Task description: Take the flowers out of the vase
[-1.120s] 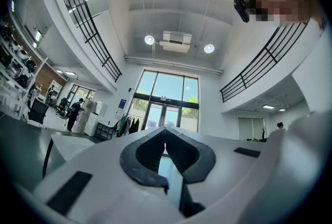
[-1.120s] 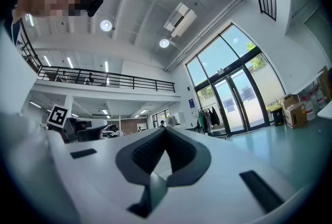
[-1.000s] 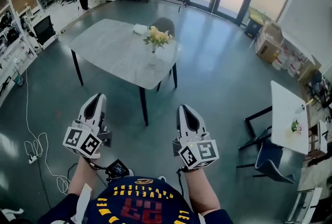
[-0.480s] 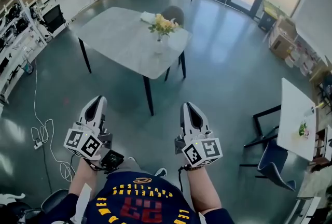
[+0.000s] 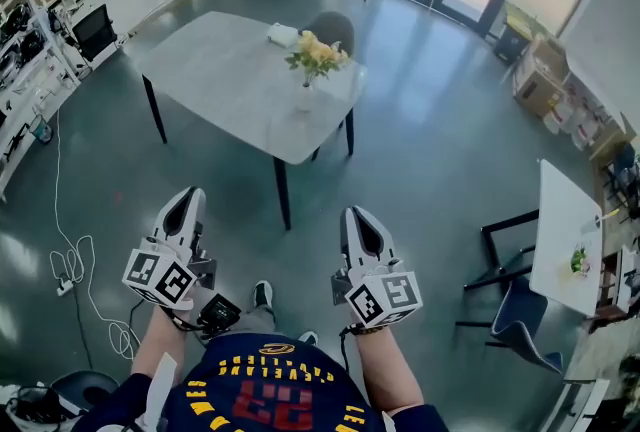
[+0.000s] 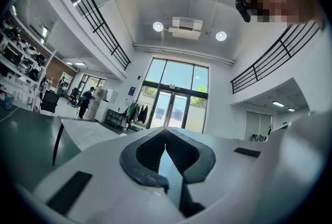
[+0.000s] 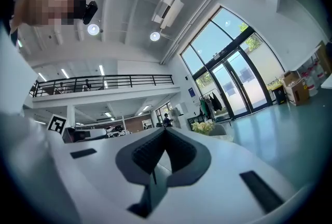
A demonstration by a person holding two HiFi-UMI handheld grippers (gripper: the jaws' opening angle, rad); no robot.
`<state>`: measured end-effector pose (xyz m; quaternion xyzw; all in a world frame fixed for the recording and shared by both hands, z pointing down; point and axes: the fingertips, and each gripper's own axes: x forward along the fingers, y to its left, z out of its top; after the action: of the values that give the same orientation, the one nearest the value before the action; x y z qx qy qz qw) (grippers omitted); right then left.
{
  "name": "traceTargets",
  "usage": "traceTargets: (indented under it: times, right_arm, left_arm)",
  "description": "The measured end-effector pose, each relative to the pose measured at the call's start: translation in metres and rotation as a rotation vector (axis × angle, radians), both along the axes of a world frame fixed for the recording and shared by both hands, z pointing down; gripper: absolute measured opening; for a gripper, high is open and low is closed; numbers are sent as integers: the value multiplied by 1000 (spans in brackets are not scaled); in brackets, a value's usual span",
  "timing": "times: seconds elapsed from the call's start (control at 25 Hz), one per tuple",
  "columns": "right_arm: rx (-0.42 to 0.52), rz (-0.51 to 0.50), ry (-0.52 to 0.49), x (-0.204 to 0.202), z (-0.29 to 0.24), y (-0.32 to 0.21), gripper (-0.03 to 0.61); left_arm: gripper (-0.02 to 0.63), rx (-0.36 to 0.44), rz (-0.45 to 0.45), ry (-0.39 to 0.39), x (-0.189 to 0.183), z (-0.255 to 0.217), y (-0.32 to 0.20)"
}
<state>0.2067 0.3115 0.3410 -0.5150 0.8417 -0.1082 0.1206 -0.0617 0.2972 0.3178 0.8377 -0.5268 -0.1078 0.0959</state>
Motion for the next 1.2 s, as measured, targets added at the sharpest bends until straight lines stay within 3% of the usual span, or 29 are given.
traceTargets:
  times: [0.28,0.64,0.8,1.2]
  right_arm:
    - [-31,84,31,-22,2,-51,6]
    - [-72,142,77,-66,11,-110,6]
    - [-80,148,99,-84,11,-134,6]
    - [-109,106,116,-106,38,-186,8]
  left_arm:
    - [3,-6,86,38,-20,5,-76]
    - [3,-20,121,80,-69,27,-159]
    - [3,-12,123,44,-85,34,-181]
    - [3,-41,105,61,-99,61,-225]
